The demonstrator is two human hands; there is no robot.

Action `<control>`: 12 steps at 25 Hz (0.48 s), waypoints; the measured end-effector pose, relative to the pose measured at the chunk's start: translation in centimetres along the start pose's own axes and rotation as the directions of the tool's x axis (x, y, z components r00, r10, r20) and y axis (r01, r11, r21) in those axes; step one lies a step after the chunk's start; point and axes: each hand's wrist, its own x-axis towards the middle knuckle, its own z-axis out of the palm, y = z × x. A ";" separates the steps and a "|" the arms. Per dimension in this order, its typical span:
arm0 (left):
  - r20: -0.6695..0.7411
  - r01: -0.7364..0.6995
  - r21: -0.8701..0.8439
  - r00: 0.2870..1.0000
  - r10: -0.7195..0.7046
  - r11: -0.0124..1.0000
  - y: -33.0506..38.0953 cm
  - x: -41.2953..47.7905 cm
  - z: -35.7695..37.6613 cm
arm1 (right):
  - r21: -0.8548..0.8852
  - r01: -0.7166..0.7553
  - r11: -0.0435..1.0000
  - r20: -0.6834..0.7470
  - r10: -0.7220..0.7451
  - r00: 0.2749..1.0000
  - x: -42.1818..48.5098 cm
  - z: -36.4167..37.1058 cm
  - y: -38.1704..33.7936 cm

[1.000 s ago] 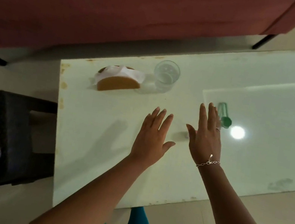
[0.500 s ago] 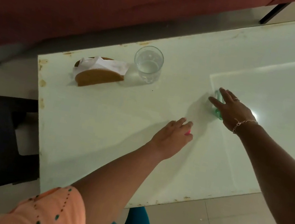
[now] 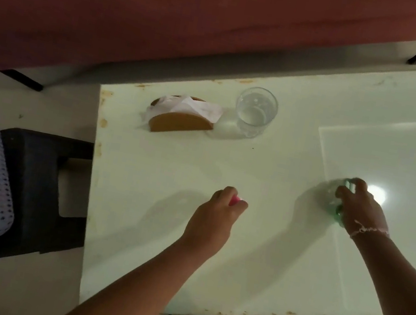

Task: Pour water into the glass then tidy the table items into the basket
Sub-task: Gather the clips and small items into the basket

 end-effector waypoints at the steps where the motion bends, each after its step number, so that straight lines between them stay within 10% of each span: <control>1: -0.031 0.042 -0.006 0.999 -0.042 0.999 -1.4 -1.2 -1.6 | 0.073 -0.067 0.995 -0.023 0.069 0.997 -0.8 0.5 -0.7; 6: -0.248 0.264 -0.099 0.927 -0.281 0.959 -8.8 -7.3 -9.3 | 0.420 -0.158 0.894 -0.061 0.201 0.978 -5.6 1.3 -6.7; 12: -0.500 0.538 -0.021 0.724 -0.475 0.843 -17.1 -14.3 -20.1 | 0.388 0.001 0.922 -0.052 0.021 0.998 -9.5 0.6 -18.2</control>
